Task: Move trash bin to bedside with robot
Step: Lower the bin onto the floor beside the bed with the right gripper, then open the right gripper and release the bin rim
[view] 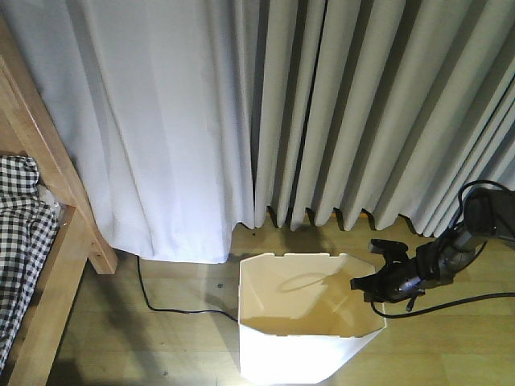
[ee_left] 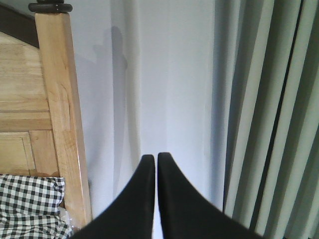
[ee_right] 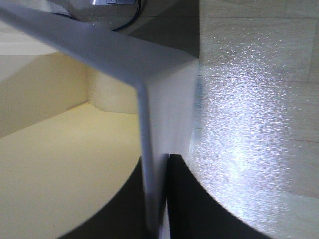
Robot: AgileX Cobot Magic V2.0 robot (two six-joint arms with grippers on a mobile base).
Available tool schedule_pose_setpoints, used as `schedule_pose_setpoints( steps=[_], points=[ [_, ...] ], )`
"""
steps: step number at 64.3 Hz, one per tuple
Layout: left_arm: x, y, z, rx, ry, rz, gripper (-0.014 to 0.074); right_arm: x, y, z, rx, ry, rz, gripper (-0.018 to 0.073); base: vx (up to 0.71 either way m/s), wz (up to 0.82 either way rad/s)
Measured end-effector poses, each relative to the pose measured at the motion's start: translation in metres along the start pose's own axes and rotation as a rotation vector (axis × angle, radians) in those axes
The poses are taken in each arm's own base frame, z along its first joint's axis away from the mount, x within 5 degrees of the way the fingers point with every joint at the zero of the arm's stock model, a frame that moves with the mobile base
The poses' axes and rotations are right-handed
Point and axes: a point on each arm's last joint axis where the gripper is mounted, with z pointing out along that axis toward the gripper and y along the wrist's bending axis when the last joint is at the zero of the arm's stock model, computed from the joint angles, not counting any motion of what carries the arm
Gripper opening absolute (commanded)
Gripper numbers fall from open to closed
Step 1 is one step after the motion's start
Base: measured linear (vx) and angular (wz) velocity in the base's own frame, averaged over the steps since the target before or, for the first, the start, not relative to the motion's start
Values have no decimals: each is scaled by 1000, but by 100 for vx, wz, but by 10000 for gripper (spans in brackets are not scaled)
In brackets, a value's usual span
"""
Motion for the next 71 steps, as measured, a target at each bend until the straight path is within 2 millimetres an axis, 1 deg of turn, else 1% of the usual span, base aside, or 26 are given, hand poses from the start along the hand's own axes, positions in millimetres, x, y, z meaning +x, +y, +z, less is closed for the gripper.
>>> schedule_pose_setpoints(
  steps=[5, 19, 25, 34, 45, 54, 62, 67, 71],
  points=[
    [0, 0, 0, 0, 0, 0, -6, 0, -1, 4, -2, -10, 21, -3, 0, 0],
    [0, 0, 0, 0, 0, 0, -6, -13, -4, 9, 16, -56, 42, -3, 0, 0],
    [0, 0, 0, 0, 0, 0, -6, -11, -4, 15, 36, -52, 45, -3, 0, 0],
    [0, 0, 0, 0, 0, 0, -6, -7, 7, 27, 64, -23, -29, -3, 0, 0],
    [0, 0, 0, 0, 0, 0, -6, -5, 17, 30, 58, -1, -102, -3, 0, 0],
    [0, 0, 0, 0, 0, 0, -6, -1, 16, 33, 54, 12, -108, 10, 0, 0],
    [0, 0, 0, 0, 0, 0, -6, -1, 15, 33, 55, 18, -84, 71, 0, 0],
    [0, 0, 0, 0, 0, 0, -6, 0, 16, 33, 48, 25, -77, 150, 0, 0],
    [0, 0, 0, 0, 0, 0, -6, 0, 16, 33, 34, 27, -59, 241, 0, 0]
  ],
)
